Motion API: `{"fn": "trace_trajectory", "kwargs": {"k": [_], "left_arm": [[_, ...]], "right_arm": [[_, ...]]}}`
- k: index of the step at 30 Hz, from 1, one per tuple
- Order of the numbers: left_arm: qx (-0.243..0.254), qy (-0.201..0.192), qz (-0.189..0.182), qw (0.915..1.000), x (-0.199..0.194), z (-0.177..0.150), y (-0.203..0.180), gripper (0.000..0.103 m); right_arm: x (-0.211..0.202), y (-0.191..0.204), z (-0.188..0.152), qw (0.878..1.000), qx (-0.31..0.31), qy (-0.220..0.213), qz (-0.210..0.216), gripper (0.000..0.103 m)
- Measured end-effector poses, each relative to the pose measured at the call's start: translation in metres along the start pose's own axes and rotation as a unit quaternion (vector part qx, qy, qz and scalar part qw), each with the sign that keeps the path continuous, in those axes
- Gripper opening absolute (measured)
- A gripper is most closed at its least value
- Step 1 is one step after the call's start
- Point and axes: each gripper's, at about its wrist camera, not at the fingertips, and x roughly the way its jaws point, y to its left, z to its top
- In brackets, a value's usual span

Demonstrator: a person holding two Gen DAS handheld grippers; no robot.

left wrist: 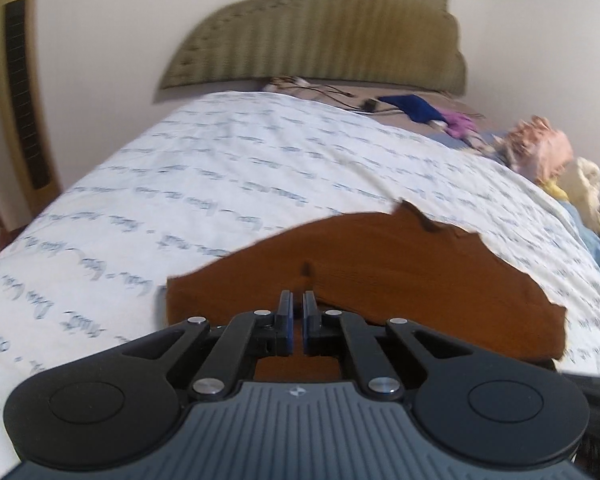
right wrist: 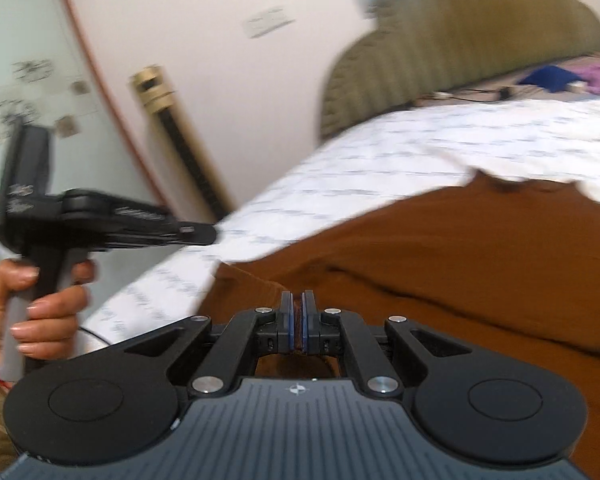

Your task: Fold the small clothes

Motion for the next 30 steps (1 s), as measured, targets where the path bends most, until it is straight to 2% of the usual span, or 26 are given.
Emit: {"fn": "trace_trajectory", "kwargs": {"k": [4,6,9,12,14,18,19,21,22,23,25,27,28,29,30], "left_arm": [[0.024,0.020,-0.003,0.9995,0.014,-0.015,-0.020,0.006],[0.032,0.041,-0.007,0.9986,0.025,-0.025,-0.028,0.006],[0.045,0.062,-0.007,0.9970,0.036,-0.040,-0.036,0.006],[0.058,0.069,-0.003,0.9959,0.039,-0.051,-0.037,0.006],[0.066,0.072,-0.009,0.9952,0.038,-0.057,-0.035,0.006],[0.098,0.073,-0.038,0.9918,0.034,-0.074,-0.032,0.010],[0.107,0.072,-0.044,0.9906,0.033,-0.078,-0.033,0.016],[0.129,0.064,-0.053,0.9882,0.029,-0.088,-0.034,0.041],[0.136,0.054,-0.054,0.9878,0.026,-0.092,-0.035,0.066],[0.140,0.040,-0.056,0.9877,0.023,-0.097,-0.035,0.085],[0.158,0.010,-0.059,0.9856,0.015,-0.106,-0.037,0.089],[0.193,0.001,-0.051,0.9799,0.014,-0.114,-0.044,0.089],[0.206,-0.003,-0.042,0.9776,0.015,-0.117,-0.047,0.089],[0.220,-0.008,-0.031,0.9750,0.017,-0.120,-0.051,0.089],[0.231,-0.011,-0.021,0.9726,0.019,-0.121,-0.054,0.089]], "right_arm": [[0.001,-0.058,-0.001,0.997,0.029,0.020,-0.067,0.008],[0.011,-0.079,-0.008,0.992,0.063,0.023,-0.104,0.014],[0.015,-0.109,-0.022,0.984,0.128,0.020,-0.120,0.017],[0.006,-0.120,-0.038,0.981,0.177,0.009,-0.085,0.025],[0.003,-0.123,-0.049,0.978,0.202,0.012,-0.055,0.041],[0.001,-0.120,-0.064,0.973,0.226,0.032,-0.018,0.042],[0.004,-0.117,-0.066,0.972,0.234,0.037,-0.003,0.042],[0.015,-0.115,-0.071,0.969,0.243,0.048,0.017,0.042],[0.019,-0.112,-0.072,0.968,0.244,0.051,0.019,0.042],[0.022,-0.110,-0.070,0.968,0.244,0.053,0.017,0.042],[0.029,-0.108,-0.069,0.967,0.250,0.051,0.020,0.042],[0.034,-0.108,-0.066,0.964,0.261,0.045,0.023,0.041],[0.035,-0.108,-0.064,0.964,0.260,0.042,0.023,0.038],[0.038,-0.106,-0.061,0.966,0.254,0.042,0.018,0.023],[0.039,-0.104,-0.057,0.968,0.246,0.040,0.011,0.015]]}}
